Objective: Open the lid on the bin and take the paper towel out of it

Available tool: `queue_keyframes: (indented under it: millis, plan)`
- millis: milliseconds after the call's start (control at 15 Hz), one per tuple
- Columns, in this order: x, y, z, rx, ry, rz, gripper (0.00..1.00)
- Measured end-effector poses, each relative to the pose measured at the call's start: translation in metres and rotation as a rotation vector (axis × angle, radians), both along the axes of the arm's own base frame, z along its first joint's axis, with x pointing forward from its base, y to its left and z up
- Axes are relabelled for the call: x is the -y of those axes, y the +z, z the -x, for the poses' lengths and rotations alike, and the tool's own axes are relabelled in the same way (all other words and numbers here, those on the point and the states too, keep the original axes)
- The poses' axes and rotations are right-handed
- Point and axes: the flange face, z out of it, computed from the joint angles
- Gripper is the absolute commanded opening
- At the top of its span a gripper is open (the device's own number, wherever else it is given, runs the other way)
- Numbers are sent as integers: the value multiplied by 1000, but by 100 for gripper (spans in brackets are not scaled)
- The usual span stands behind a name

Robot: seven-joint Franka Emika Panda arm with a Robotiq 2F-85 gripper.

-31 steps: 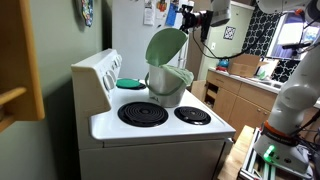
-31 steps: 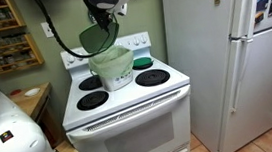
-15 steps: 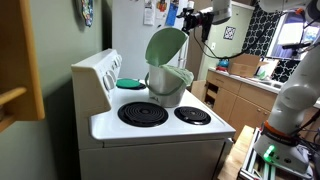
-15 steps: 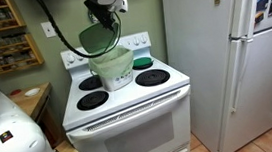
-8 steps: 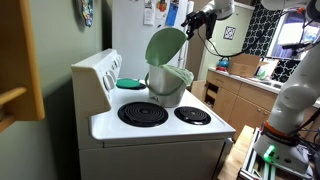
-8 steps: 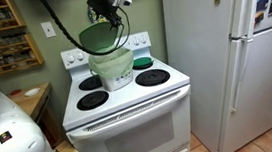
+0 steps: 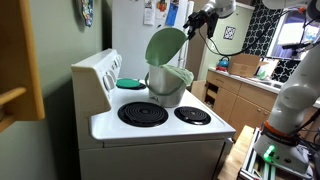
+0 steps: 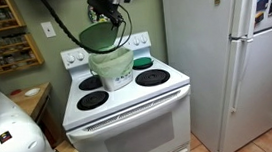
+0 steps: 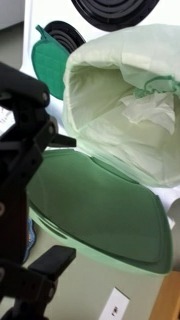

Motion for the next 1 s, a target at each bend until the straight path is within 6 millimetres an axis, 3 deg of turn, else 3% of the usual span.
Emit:
queue_keyframes:
  millis: [267,600,1000]
  plan:
    - [-15,-19,12,-33,225,10,100]
    - [-20,-42,14,39,440,142,100]
    - [-29,-50,15,108,575,215,100]
